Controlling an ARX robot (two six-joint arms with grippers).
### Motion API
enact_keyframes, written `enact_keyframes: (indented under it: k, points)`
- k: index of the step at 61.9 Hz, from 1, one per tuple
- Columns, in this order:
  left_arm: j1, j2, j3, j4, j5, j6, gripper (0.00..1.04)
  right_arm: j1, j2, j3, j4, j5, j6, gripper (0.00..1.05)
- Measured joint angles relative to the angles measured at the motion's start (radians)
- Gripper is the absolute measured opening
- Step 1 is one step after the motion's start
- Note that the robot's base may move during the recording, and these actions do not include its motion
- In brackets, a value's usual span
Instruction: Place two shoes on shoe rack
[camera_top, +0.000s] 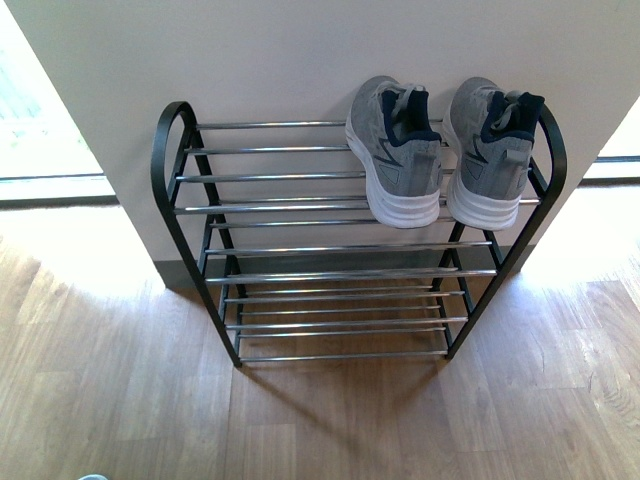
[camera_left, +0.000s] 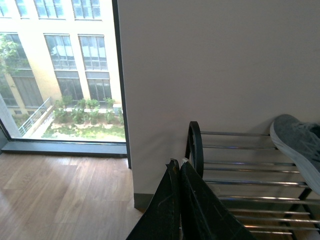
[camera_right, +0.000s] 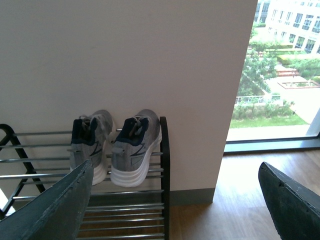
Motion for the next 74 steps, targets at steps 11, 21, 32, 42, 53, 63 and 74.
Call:
enact_keyframes:
  k: [11,21,32,42,53,63,74]
  points:
    - [0.002,-0.048,-0.032,-0.004,0.005,0.001,0.01,0.0,0.0,0.0,0.0,0.002,0.0,0.96]
    - [0.002,-0.11,-0.032,-0.06,0.004,0.002,0.01,0.0,-0.001,0.0,-0.001,0.002,0.0,0.96]
    - [0.002,-0.169,-0.032,-0.12,0.004,0.002,0.01,0.0,-0.001,0.0,-0.001,0.002,0.0,0.96]
    - [0.002,-0.216,-0.032,-0.166,0.004,0.002,0.01,0.0,-0.002,0.0,-0.001,0.002,0.0,0.96]
    - [0.002,-0.259,-0.032,-0.211,0.004,0.002,0.01,0.0,-0.001,0.0,-0.001,0.002,0.0,0.96]
    - [0.002,-0.411,-0.031,-0.377,0.004,0.003,0.01,0.0,-0.002,0.0,-0.001,0.002,0.0,0.96]
    - [0.003,-0.415,-0.031,-0.384,0.005,0.002,0.01,0.0,-0.002,0.0,-0.001,0.002,0.0,0.96]
